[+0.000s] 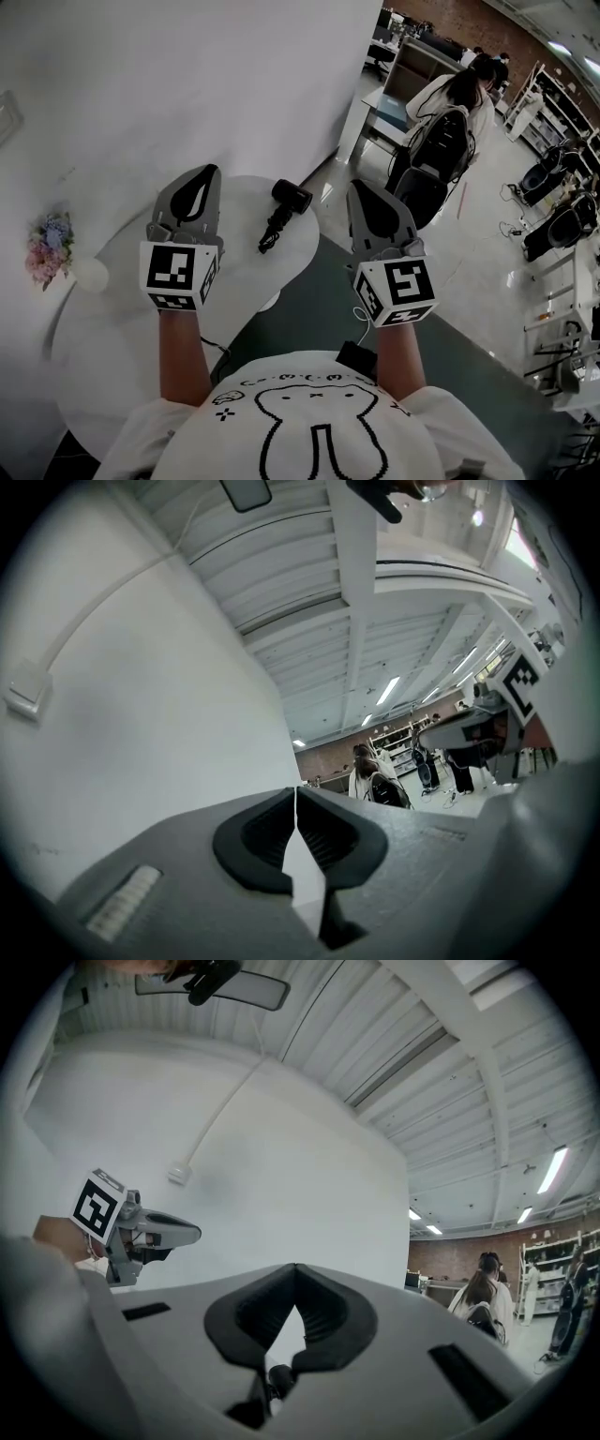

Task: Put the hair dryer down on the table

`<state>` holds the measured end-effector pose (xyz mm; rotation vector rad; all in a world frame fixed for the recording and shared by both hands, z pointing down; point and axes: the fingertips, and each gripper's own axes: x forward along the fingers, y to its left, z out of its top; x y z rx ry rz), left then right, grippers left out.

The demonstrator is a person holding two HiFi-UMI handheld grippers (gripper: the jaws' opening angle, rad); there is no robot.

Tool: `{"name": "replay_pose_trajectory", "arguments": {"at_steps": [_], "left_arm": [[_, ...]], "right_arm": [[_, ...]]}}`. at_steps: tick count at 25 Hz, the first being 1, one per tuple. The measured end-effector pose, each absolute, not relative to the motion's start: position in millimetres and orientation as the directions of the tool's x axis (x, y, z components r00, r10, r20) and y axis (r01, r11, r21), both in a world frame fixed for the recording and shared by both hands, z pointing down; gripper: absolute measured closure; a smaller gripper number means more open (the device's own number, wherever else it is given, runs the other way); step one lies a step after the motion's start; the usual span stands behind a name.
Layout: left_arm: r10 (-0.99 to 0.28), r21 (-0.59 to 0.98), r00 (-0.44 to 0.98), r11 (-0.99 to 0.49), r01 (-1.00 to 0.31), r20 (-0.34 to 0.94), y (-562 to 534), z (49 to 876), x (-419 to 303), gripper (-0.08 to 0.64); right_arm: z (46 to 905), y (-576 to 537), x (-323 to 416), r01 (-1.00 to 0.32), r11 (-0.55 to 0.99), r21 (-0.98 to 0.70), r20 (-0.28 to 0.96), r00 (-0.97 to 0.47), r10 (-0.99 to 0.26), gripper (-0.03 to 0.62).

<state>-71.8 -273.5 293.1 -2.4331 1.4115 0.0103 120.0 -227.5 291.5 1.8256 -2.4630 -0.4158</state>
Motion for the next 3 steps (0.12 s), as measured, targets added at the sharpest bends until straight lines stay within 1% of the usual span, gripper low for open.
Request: {"name": "replay_pose_trajectory", "arguments": {"at_steps": [3], "left_arm": [[-0.832,-0.314,0.521,-0.45,-0.836,-0.192,-271.0,287.1,-64.9,0.54]], "right_arm": [[290.0,-227.3,126.0,-0.935,0.258,0.245,-0.125,-0.294,-0.947,0.592]]}}
